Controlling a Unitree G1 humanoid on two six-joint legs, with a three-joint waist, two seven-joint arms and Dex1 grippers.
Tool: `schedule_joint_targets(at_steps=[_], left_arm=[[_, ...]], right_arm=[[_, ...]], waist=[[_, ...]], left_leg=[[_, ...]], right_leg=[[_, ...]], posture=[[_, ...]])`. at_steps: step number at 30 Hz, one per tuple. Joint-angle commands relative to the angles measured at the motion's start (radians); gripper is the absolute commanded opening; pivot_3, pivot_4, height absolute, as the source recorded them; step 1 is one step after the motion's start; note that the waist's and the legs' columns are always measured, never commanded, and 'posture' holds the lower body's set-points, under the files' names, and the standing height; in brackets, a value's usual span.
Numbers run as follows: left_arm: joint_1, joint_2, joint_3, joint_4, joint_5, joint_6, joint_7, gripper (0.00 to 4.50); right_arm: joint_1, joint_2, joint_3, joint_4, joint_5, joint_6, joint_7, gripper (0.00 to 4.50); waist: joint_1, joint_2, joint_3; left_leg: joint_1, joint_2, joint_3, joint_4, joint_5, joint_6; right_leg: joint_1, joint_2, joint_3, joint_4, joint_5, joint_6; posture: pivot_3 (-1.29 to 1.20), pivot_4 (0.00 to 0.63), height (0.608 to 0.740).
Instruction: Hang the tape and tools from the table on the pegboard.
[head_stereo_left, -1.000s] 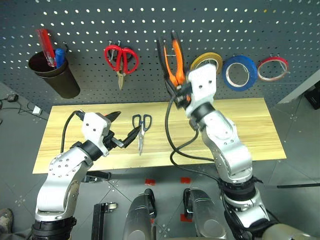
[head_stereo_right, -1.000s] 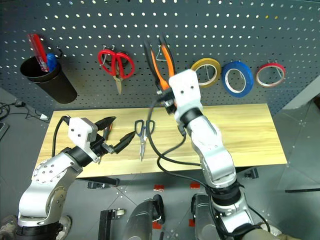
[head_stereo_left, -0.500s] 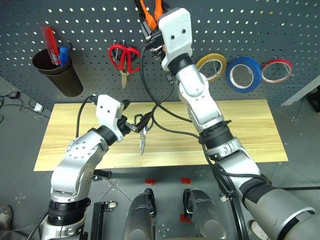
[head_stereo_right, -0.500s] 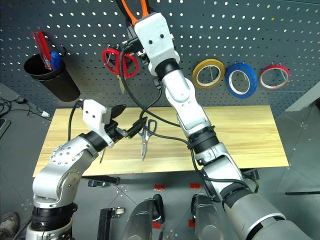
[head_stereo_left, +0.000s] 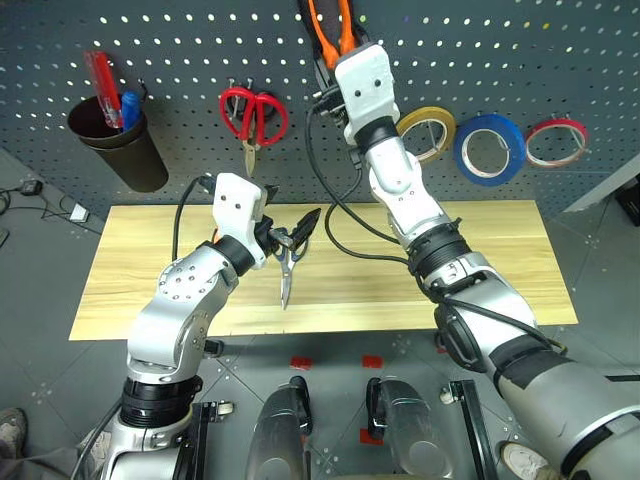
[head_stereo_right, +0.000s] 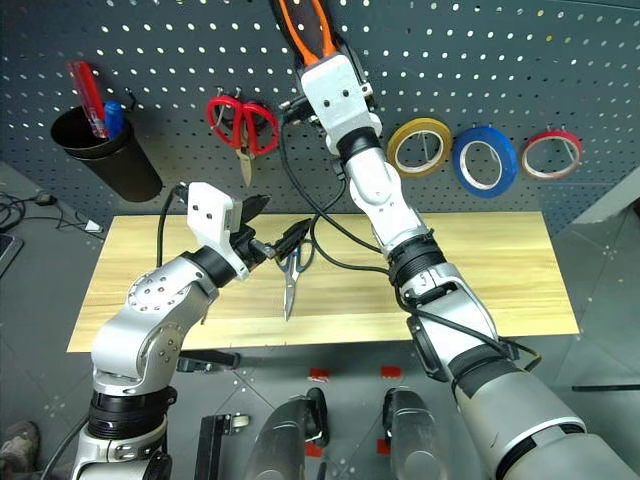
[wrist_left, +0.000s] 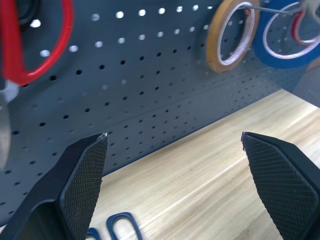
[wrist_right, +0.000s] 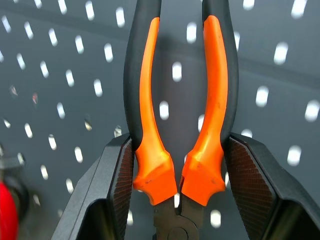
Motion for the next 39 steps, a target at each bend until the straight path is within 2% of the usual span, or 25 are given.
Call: schedule_joint_targets(at_steps=[1, 8, 15, 20, 24, 25, 29, 34, 37, 39], left_arm=[[-0.009, 0.000, -0.001, -0.015, 0.007, -0.019, -0.005, 4.50], [-0.003, -0.006, -0.011, -0.010, 0.018, -0.024, -0.004, 4.50], [0.010, -0.016, -0.025, -0.004, 0.053, -0.033, 0.008, 4.50], [0.010, -0.041, -0.039, -0.002, 0.064, -0.032, 0.011, 4.50], [0.012, -0.055, -0.039, 0.009, 0.078, -0.019, 0.028, 4.50], [0.013, -0.055, -0.039, 0.011, 0.086, -0.021, 0.035, 4.50], [0.019, -0.055, -0.048, 0.024, 0.118, -0.029, 0.049, 4.50], [0.038, -0.074, -0.068, 0.018, 0.160, -0.018, 0.092, 4.50], [0.064, -0.090, -0.076, -0.004, 0.190, 0.023, 0.141, 4.50], [0.084, -0.093, -0.085, -0.009, 0.243, 0.046, 0.198, 4.50]], right_arm=[[-0.058, 0.002, -0.017, 0.004, -0.003, -0.046, -0.024, 2.43], [0.000, -0.031, -0.014, 0.051, -0.043, -0.046, -0.077, 2.43], [0.081, -0.030, -0.073, -0.008, 0.030, 0.059, -0.047, 2.43], [0.134, -0.005, -0.108, -0.127, 0.117, 0.192, 0.058, 2.43], [0.230, 0.001, -0.095, -0.310, 0.147, 0.342, 0.126, 2.43], [0.255, -0.001, -0.088, -0.355, 0.145, 0.379, 0.141, 3.15], [0.346, -0.016, -0.062, -0.525, 0.138, 0.497, 0.200, 4.32], [0.479, -0.067, -0.021, -0.782, 0.138, 0.629, 0.309, 4.42], [0.579, -0.123, 0.023, -0.969, 0.178, 0.681, 0.443, 4.42], [0.665, -0.170, 0.054, -1.118, 0.265, 0.779, 0.563, 4.42]], waist=[[0.001, 0.000, 0.000], [0.009, 0.000, 0.000], [0.028, 0.000, 0.000], [0.029, 0.001, 0.001], [0.029, 0.001, 0.001], [0.028, 0.000, 0.001], [0.026, 0.001, 0.001], [0.024, 0.000, 0.001], [0.022, 0.000, 0.000], [0.022, 0.000, 0.000]], left_leg=[[0.000, 0.000, 0.000, 0.000, 0.000, 0.000], [0.000, 0.000, 0.000, 0.002, 0.000, 0.000], [0.000, 0.000, -0.002, 0.003, 0.000, 0.000], [0.004, 0.000, -0.006, 0.009, 0.000, 0.001], [0.009, 0.000, -0.007, 0.008, -0.001, 0.001], [0.009, 0.000, -0.007, 0.008, -0.001, 0.001], [0.009, 0.000, -0.007, 0.008, 0.000, 0.001], [0.007, 0.000, -0.006, 0.004, -0.001, 0.001], [0.008, 0.000, -0.005, 0.002, -0.001, 0.000], [0.008, 0.000, -0.006, 0.001, -0.001, 0.000]], right_leg=[[0.000, 0.000, 0.000, 0.000, 0.000, 0.000], [0.000, 0.000, 0.000, 0.001, 0.000, 0.000], [0.002, 0.000, -0.001, 0.001, 0.000, 0.000], [0.011, 0.000, -0.005, 0.001, 0.000, 0.000], [0.015, 0.000, -0.006, 0.001, 0.001, -0.001], [0.015, 0.000, -0.006, 0.001, 0.001, -0.001], [0.015, 0.000, -0.006, 0.001, 0.001, -0.001], [0.013, 0.000, -0.005, -0.001, 0.001, -0.001], [0.012, 0.000, -0.005, -0.002, 0.000, 0.000], [0.012, 0.000, -0.005, -0.002, 0.000, 0.000]], posture=[[-0.05, 0.345, 0.740], [-0.05, 0.351, 0.740], [-0.06, 0.352, 0.740], [-0.08, 0.348, 0.740], [-0.10, 0.338, 0.740], [-0.10, 0.338, 0.740], [-0.11, 0.330, 0.740], [-0.13, 0.312, 0.740], [-0.13, 0.308, 0.740], [-0.14, 0.306, 0.740]])
